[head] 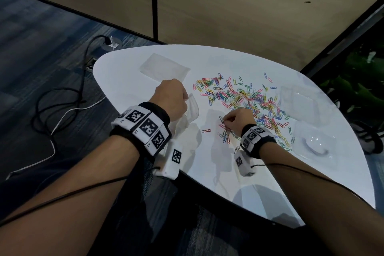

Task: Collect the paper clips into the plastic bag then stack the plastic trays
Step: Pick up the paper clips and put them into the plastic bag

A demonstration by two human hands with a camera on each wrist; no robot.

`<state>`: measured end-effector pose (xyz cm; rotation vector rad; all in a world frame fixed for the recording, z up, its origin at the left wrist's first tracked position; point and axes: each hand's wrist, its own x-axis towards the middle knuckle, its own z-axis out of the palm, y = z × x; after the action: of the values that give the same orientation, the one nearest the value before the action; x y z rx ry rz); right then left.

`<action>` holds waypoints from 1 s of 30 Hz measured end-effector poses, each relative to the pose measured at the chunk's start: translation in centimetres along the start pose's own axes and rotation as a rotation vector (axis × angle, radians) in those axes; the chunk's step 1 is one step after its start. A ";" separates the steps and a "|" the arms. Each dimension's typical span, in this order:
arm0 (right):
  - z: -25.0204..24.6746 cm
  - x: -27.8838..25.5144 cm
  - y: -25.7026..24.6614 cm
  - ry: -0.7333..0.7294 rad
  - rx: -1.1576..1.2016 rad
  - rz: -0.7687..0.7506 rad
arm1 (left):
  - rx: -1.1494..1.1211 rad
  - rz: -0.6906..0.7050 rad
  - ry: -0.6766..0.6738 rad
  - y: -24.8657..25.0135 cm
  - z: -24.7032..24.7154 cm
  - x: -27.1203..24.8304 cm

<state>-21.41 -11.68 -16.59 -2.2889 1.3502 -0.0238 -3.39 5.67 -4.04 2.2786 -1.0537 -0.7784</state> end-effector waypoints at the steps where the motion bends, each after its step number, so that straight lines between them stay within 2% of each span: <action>1: -0.7 -0.1 -0.2 0.011 0.092 0.059 | 0.000 0.000 -0.001 0.1 0.1 0.0; 4: -3.1 -0.8 -2.5 0.006 0.506 0.131 | -0.002 0.005 -0.006 0.3 0.3 0.0; 7: -5.4 -2.7 -6.5 -0.118 1.023 0.018 | -0.004 0.000 -0.008 0.4 0.5 0.2; 9: -5.9 -3.9 -8.8 -0.254 1.082 -0.071 | 0.001 -0.002 0.001 0.4 0.6 0.2; 11: -5.3 -4.7 -10.3 -0.297 0.894 -0.174 | 0.012 0.003 0.009 0.3 0.6 0.3; 13: -4.4 -5.1 -11.0 -0.249 0.528 -0.320 | 0.021 0.005 0.013 0.4 0.6 0.2; 15: -3.8 -5.1 -11.1 -0.227 0.350 -0.410 | 0.019 -0.001 0.020 0.4 0.5 0.2; 17: -4.1 -4.9 -10.7 -0.195 0.470 -0.386 | 0.008 -0.012 0.029 0.3 0.4 0.2; 19: -4.2 -4.3 -9.1 -0.106 0.646 -0.295 | 0.002 -0.014 0.035 0.4 0.3 0.2; 20: -4.0 -3.9 -8.4 -0.058 0.593 -0.284 | 0.000 -0.012 0.034 0.3 0.3 0.2; 22: -2.6 -3.9 -6.5 -0.094 0.212 -0.362 | 0.002 -0.006 0.027 0.3 0.3 0.2; 25: 1.2 -5.6 -3.5 -0.351 -0.387 -0.611 | 0.015 0.001 0.019 0.4 0.3 0.1; 27: 2.8 -6.1 -1.2 -0.393 -0.671 -0.764 | 0.021 0.003 0.017 0.5 0.2 0.2; 28: 2.7 -6.0 -0.2 -0.390 -0.764 -0.770 | 0.021 0.005 0.016 0.5 0.2 0.2; 30: 1.7 -5.2 1.8 -0.366 -0.855 -0.668 | 0.020 0.009 0.014 0.5 0.1 0.2</action>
<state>-25.11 -7.46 -17.66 -3.1151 0.3660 0.8509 -3.61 5.18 -3.88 2.2915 -1.0687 -0.7502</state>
